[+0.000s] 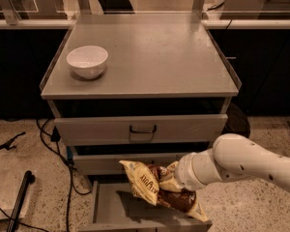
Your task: Place brown chip bag into bottom drawer
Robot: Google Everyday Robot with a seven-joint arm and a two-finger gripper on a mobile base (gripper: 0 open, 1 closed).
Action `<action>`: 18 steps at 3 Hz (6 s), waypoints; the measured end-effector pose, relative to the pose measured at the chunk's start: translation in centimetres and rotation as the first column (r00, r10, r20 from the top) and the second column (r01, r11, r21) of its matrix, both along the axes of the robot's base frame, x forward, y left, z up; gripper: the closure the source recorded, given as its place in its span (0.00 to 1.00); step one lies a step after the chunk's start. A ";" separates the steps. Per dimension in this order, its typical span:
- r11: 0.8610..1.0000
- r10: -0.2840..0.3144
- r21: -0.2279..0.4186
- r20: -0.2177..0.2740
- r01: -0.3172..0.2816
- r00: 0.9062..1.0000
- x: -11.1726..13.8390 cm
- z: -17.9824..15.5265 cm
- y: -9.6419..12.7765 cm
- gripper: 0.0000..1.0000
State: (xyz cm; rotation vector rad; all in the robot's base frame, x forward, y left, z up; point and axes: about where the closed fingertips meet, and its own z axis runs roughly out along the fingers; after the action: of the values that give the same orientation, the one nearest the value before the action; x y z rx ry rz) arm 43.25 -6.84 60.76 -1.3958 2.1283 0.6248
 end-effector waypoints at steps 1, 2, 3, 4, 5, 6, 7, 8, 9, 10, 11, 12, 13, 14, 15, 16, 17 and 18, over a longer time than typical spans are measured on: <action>1.000 -0.015 0.009 -0.047 0.015 0.999 -0.1 -7.4 -0.5 1.00; 1.000 -0.015 0.009 -0.047 0.015 0.999 -0.1 -7.4 -0.5 1.00; 1.000 -0.003 -0.011 -0.024 0.003 1.000 0.3 -9.3 -0.7 1.00; 0.999 0.013 -0.042 0.011 -0.012 1.000 1.4 -13.2 -1.3 1.00; 0.998 0.021 -0.057 0.024 -0.019 0.999 2.8 -17.8 -1.7 1.00; 0.999 0.022 -0.027 0.028 -0.021 0.999 3.9 -24.0 -1.3 1.00; 0.999 0.020 -0.032 0.034 -0.019 0.999 4.0 -24.4 -1.4 1.00; 0.999 0.015 -0.042 0.068 -0.012 0.998 4.6 -25.8 -1.7 1.00; 0.999 0.024 -0.045 0.117 -0.019 0.993 5.6 -27.5 -1.7 1.00; 0.999 0.048 -0.028 0.174 -0.044 0.984 7.0 -30.2 -1.6 1.00; 0.998 0.062 -0.011 0.188 -0.061 0.980 8.0 -32.5 -1.1 1.00; 0.997 0.077 0.010 0.193 -0.081 0.978 9.3 -34.8 0.0 1.00; 0.995 0.091 0.023 0.195 -0.097 0.977 10.6 -36.8 1.2 1.00; 0.994 0.099 0.022 0.193 -0.105 0.976 12.0 -38.5 2.0 1.00; 0.995 0.091 0.019 0.184 -0.096 0.979 13.4 -40.4 2.3 1.00; 0.997 0.079 0.008 0.169 -0.082 0.982 14.8 -42.4 2.4 1.00; 0.997 0.081 -0.023 0.140 -0.079 0.987 15.5 -44.7 2.8 1.00; 0.996 0.084 -0.026 0.140 -0.081 0.987 15.5 -44.8 2.9 0.82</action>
Offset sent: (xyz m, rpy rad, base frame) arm 0.0007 -0.0061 -0.0579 -0.0001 0.0285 -0.0105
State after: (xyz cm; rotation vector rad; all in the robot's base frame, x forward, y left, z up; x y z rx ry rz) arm 58.78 -3.97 15.92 -1.4996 1.9801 0.5214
